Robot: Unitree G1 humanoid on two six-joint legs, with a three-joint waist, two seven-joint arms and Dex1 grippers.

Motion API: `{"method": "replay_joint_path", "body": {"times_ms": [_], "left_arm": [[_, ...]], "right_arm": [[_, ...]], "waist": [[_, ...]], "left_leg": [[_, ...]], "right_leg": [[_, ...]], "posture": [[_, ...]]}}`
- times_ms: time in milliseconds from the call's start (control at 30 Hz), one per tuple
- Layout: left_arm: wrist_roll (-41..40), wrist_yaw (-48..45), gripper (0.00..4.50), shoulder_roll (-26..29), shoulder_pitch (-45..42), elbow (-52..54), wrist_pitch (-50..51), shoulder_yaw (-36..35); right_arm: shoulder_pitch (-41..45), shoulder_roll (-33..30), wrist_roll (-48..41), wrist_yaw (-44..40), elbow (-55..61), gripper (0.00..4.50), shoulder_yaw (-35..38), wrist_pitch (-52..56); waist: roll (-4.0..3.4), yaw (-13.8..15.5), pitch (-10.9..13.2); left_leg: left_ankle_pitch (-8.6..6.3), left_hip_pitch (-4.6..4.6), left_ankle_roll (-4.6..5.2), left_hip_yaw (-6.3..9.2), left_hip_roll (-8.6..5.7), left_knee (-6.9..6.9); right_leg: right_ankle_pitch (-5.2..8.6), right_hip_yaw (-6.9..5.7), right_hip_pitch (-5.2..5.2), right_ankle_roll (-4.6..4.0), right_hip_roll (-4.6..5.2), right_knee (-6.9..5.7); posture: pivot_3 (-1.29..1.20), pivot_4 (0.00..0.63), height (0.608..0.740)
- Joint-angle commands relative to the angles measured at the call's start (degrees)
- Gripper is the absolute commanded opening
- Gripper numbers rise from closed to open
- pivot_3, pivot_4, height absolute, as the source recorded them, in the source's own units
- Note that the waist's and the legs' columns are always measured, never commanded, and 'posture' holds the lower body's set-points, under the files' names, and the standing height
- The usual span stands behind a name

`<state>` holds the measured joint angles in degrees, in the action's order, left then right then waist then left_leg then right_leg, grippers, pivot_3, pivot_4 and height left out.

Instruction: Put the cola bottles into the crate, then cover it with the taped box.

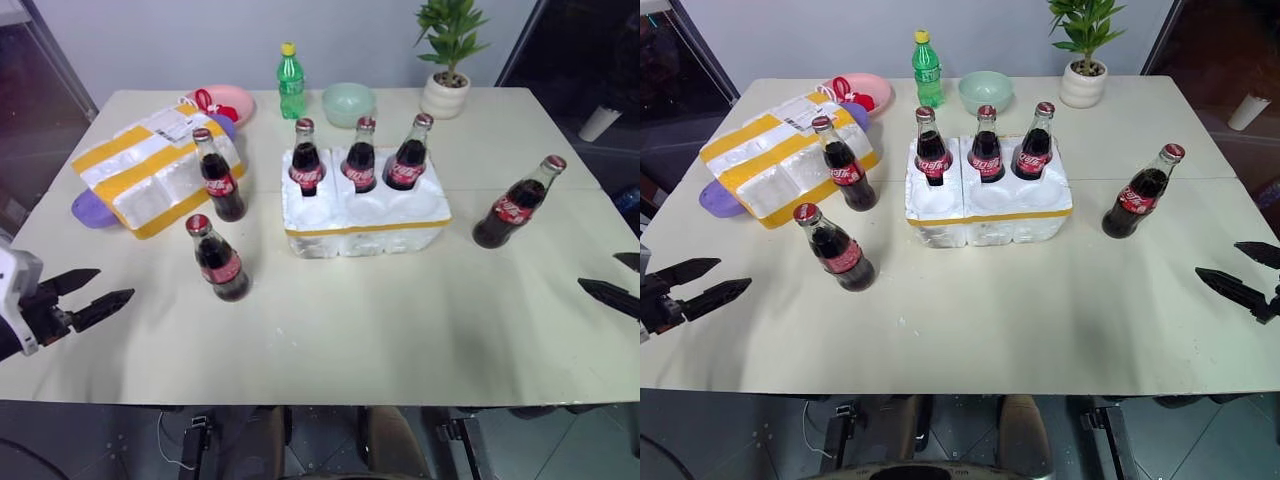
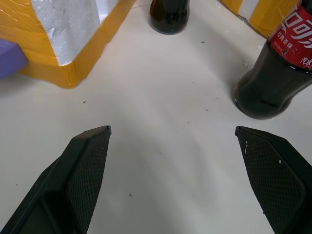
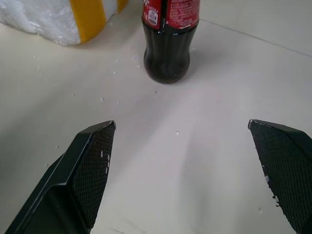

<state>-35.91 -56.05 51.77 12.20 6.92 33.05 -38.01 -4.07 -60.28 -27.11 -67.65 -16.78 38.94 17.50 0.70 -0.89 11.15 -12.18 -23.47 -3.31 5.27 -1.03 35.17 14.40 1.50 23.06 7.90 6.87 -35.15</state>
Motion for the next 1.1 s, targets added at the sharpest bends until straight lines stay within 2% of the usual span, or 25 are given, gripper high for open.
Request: {"method": "replay_joint_path", "body": {"times_ms": [33,467,633,700,867,1100], "left_arm": [[-1.2,0.3,4.29,-0.1,-0.5,1.7,0.1,-2.1],[-0.6,3.0,4.29,-1.4,-2.9,1.3,-0.5,0.6],[-2.3,0.9,4.29,-0.6,-6.2,1.8,0.2,2.7],[-3.7,-1.3,4.29,0.0,-7.2,2.2,0.7,3.2],[-4.9,-10.1,4.29,3.7,-10.0,2.3,-0.2,6.4],[-2.9,-14.5,4.29,3.3,-17.7,1.6,-3.4,15.8]], "right_arm": [[0.8,-1.1,0.4,-0.1,-0.8,4.50,0.7,-1.6],[0.0,-0.4,0.8,-0.1,-1.7,4.50,1.2,-2.9],[1.8,-2.0,-0.8,-2.3,-1.3,4.50,1.1,-0.6],[1.7,-2.9,-2.0,-4.4,1.7,4.50,0.8,1.3],[2.4,-5.1,-13.1,-11.2,18.4,4.50,-0.3,13.1],[3.4,-3.6,-20.7,-10.0,34.9,4.50,-4.1,19.6]], "waist": [[0.00,0.0,0.0],[0.00,0.0,0.0],[-0.01,0.0,0.0],[-0.01,0.0,0.0],[-0.05,-0.3,0.0],[-0.01,0.5,0.0]], "left_leg": [[0.00,0.00,0.00,0.00,0.00,-0.01],[0.00,0.01,0.00,-0.02,0.00,0.00],[0.01,0.03,0.01,-0.03,0.00,0.02],[0.01,0.04,0.01,-0.03,0.00,0.02],[0.01,0.08,0.01,-0.03,0.03,0.03],[0.01,0.01,0.01,-0.03,0.06,0.07]], "right_leg": [[0.00,0.00,0.00,0.00,0.00,0.00],[0.00,0.00,0.00,0.01,0.00,-0.03],[-0.01,0.01,-0.03,0.01,0.00,-0.05],[-0.01,0.01,-0.03,0.02,-0.01,-0.05],[-0.01,0.03,-0.01,0.02,-0.05,-0.18],[-0.01,0.02,-0.02,0.02,-0.07,-0.15]], "posture": [[0.00,0.150,0.739],[0.00,0.150,0.739],[0.00,0.150,0.739],[0.00,0.150,0.739],[0.00,0.150,0.739],[0.00,0.150,0.739]]}}
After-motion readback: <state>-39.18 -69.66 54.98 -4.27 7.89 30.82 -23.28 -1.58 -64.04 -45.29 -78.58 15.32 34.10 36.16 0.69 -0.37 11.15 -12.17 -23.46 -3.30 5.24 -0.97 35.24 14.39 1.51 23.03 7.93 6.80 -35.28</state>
